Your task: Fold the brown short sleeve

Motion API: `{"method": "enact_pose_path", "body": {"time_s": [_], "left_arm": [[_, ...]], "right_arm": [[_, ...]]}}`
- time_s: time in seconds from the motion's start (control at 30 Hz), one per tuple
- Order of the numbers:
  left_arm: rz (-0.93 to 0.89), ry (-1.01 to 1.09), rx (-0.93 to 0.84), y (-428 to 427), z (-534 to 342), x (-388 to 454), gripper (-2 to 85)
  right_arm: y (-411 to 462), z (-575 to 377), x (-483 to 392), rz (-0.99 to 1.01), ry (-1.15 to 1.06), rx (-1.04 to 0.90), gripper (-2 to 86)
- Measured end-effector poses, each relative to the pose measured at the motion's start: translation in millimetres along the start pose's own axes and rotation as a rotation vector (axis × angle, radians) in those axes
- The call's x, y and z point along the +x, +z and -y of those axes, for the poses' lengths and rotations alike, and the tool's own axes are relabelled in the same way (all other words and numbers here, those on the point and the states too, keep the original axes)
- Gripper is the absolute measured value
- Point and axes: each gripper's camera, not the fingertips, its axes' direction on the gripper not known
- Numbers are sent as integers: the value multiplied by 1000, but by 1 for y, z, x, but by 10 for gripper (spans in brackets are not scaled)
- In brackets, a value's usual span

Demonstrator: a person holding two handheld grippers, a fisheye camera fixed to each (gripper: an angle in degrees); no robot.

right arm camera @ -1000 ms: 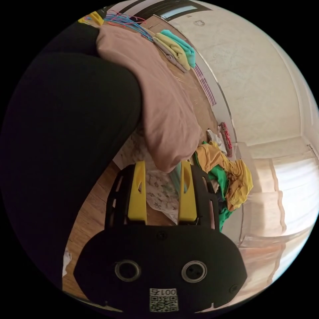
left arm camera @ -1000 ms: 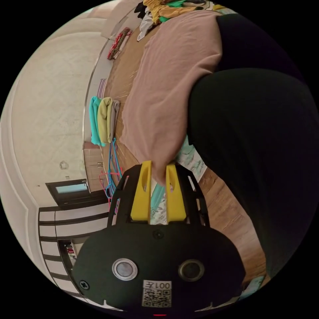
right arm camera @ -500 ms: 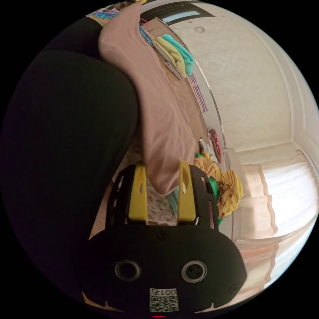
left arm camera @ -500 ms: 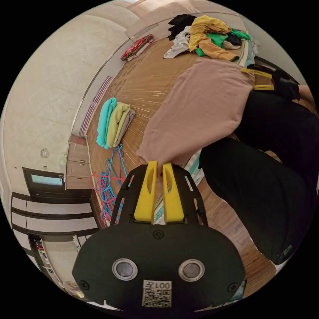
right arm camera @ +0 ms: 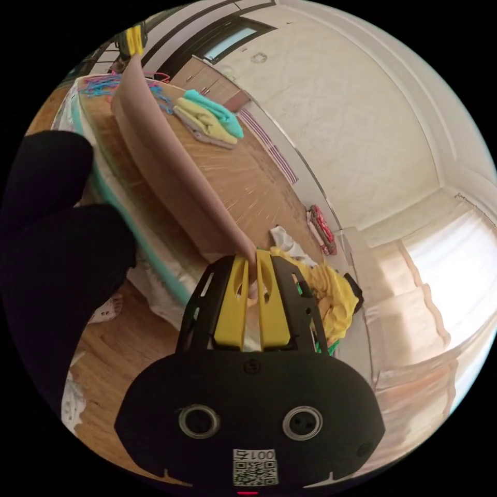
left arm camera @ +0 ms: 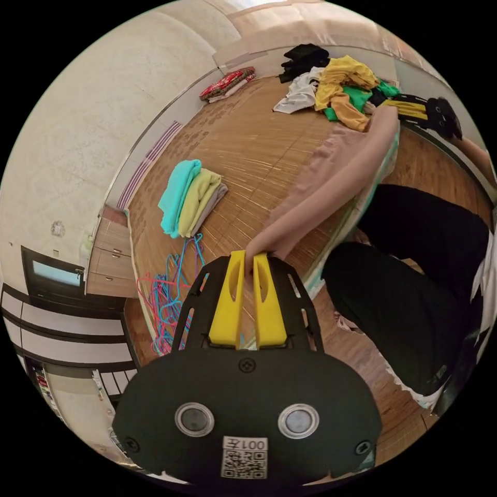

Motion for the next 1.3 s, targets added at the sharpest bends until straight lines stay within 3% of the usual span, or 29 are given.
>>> {"method": "enact_pose_path", "body": {"time_s": [0.23,0.4,0.57,0.8,1.1,1.3], "left_arm": [[120,-66,20,20,79,-126,-2],[156,-82,60,5,83,-157,-2],[83,-35,11,42,43,-118,0],[-72,98,-162,111,-34,-13,0],[-107,80,-118,80,-64,-20,12],[-94,28,-142,73,-77,-24,49]], "right_arm": [[91,118,117,27,153,54,28],[93,154,145,22,163,130,27],[115,138,109,161,108,80,28],[142,85,6,313,-163,-130,28],[114,69,-12,276,-261,-129,29],[102,63,-44,136,-396,-117,32]]}}
